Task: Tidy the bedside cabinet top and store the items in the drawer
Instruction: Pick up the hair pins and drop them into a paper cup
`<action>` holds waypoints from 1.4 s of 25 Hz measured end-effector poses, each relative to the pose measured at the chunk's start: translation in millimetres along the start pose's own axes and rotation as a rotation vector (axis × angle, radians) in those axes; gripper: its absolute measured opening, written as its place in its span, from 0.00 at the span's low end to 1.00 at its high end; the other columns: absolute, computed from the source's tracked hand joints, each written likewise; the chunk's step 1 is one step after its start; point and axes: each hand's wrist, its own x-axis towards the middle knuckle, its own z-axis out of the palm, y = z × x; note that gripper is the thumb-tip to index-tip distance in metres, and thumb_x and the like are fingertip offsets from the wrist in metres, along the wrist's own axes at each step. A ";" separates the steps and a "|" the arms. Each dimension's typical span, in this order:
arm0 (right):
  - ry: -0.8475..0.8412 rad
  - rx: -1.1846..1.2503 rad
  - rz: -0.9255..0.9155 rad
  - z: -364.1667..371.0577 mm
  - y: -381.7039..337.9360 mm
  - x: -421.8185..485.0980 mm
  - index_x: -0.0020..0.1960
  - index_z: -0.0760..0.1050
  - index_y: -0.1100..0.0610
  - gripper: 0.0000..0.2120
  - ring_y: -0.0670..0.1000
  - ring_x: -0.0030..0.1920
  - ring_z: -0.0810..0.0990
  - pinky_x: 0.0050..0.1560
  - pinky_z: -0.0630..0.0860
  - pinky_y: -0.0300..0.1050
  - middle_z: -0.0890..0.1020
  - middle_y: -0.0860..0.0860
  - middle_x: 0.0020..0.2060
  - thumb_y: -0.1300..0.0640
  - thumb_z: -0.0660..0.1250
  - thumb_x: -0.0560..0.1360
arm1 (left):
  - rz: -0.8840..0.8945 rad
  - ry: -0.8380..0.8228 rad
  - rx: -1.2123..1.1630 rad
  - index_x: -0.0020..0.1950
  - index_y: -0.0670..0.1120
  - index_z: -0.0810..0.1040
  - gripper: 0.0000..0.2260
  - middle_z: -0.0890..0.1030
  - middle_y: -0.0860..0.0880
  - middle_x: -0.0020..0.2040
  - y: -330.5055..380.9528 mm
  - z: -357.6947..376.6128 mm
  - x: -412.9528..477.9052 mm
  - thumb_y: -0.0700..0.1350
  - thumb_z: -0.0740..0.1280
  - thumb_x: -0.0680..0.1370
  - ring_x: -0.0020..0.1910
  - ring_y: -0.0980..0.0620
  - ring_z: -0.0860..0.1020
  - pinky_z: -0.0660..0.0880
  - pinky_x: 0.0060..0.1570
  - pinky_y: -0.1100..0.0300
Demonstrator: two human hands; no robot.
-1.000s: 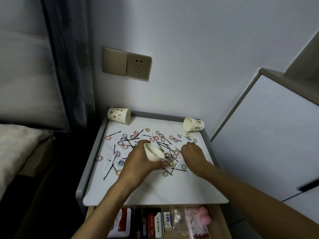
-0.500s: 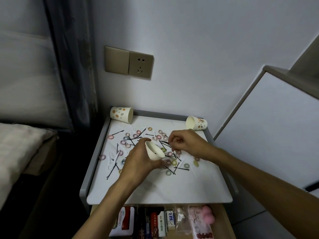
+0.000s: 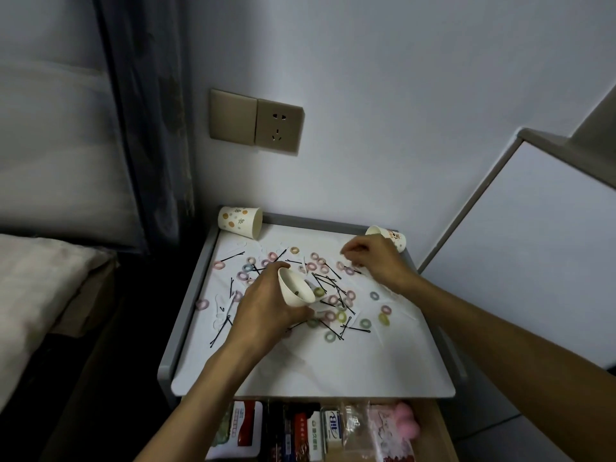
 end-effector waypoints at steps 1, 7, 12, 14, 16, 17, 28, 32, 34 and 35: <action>0.030 -0.098 0.074 -2.6 15.0 6.3 0.49 0.83 0.60 0.05 0.50 0.45 0.82 0.50 0.77 0.46 0.85 0.54 0.43 0.65 0.70 0.74 | -0.004 0.007 0.005 0.56 0.58 0.68 0.28 0.74 0.61 0.46 -0.7 -2.0 0.6 0.51 0.81 0.63 0.42 0.63 0.74 0.69 0.29 0.75; 0.003 -0.275 0.181 22.7 61.3 24.6 0.52 0.82 0.62 0.10 0.53 0.47 0.81 0.46 0.74 0.42 0.84 0.56 0.46 0.59 0.75 0.72 | -0.022 0.031 0.031 0.54 0.61 0.66 0.29 0.73 0.63 0.43 -1.6 -9.7 5.7 0.54 0.79 0.62 0.44 0.59 0.71 0.64 0.35 0.68; 0.070 -0.326 0.176 37.2 71.0 24.7 0.46 0.82 0.60 0.07 0.54 0.43 0.80 0.44 0.76 0.47 0.83 0.55 0.41 0.56 0.72 0.75 | -0.021 0.048 0.001 0.59 0.59 0.69 0.31 0.75 0.62 0.47 -8.5 -12.1 8.7 0.52 0.80 0.62 0.47 0.56 0.74 0.65 0.37 0.71; 0.035 -0.441 0.172 37.7 70.2 23.9 0.47 0.81 0.60 0.08 0.55 0.43 0.80 0.45 0.77 0.49 0.83 0.56 0.43 0.55 0.69 0.77 | -0.025 0.048 -0.007 0.60 0.58 0.69 0.31 0.75 0.61 0.47 -9.1 -12.4 8.8 0.52 0.80 0.62 0.47 0.57 0.74 0.65 0.37 0.72; -0.001 -0.606 0.141 39.3 69.6 20.0 0.50 0.78 0.61 0.08 0.56 0.47 0.79 0.45 0.75 0.49 0.81 0.57 0.47 0.56 0.65 0.79 | -0.025 0.039 -0.008 0.56 0.61 0.68 0.29 0.75 0.63 0.45 -7.6 -12.8 7.8 0.52 0.80 0.62 0.45 0.63 0.74 0.64 0.35 0.73; -0.002 -0.641 0.126 39.2 69.2 17.6 0.52 0.76 0.61 0.07 0.56 0.49 0.78 0.46 0.74 0.49 0.79 0.57 0.49 0.57 0.63 0.80 | -0.023 0.036 -0.008 0.54 0.61 0.67 0.28 0.75 0.63 0.45 -6.8 -12.8 7.4 0.52 0.80 0.62 0.44 0.65 0.73 0.64 0.34 0.72; 0.069 -0.489 0.224 6.9 57.6 11.3 0.59 0.77 0.62 0.16 0.59 0.51 0.80 0.50 0.75 0.46 0.81 0.61 0.52 0.58 0.72 0.74 | -0.025 0.042 -0.012 0.56 0.59 0.68 0.28 0.75 0.62 0.45 -4.3 -12.4 7.3 0.51 0.80 0.63 0.45 0.60 0.74 0.65 0.35 0.71; 0.107 -0.395 0.128 14.4 40.8 15.3 0.51 0.83 0.60 0.09 0.52 0.42 0.83 0.43 0.77 0.44 0.85 0.57 0.43 0.58 0.73 0.73 | -0.028 0.049 -0.011 0.60 0.56 0.69 0.31 0.76 0.59 0.47 -5.7 -11.3 8.7 0.51 0.80 0.62 0.48 0.54 0.75 0.66 0.37 0.70; 0.061 -0.307 0.089 28.0 29.1 16.8 0.47 0.84 0.59 0.06 0.51 0.40 0.82 0.44 0.78 0.46 0.85 0.55 0.40 0.58 0.74 0.72 | -0.033 0.054 -0.017 0.62 0.55 0.70 0.32 0.76 0.58 0.49 -6.7 -11.4 9.3 0.51 0.80 0.62 0.50 0.53 0.75 0.67 0.38 0.69; 0.046 -0.309 0.089 35.6 25.3 17.7 0.46 0.85 0.59 0.05 0.51 0.41 0.82 0.45 0.78 0.46 0.85 0.55 0.40 0.58 0.75 0.72 | -0.035 0.054 -0.019 0.63 0.54 0.70 0.33 0.76 0.58 0.49 -7.5 -11.3 9.6 0.51 0.80 0.62 0.50 0.52 0.76 0.68 0.39 0.68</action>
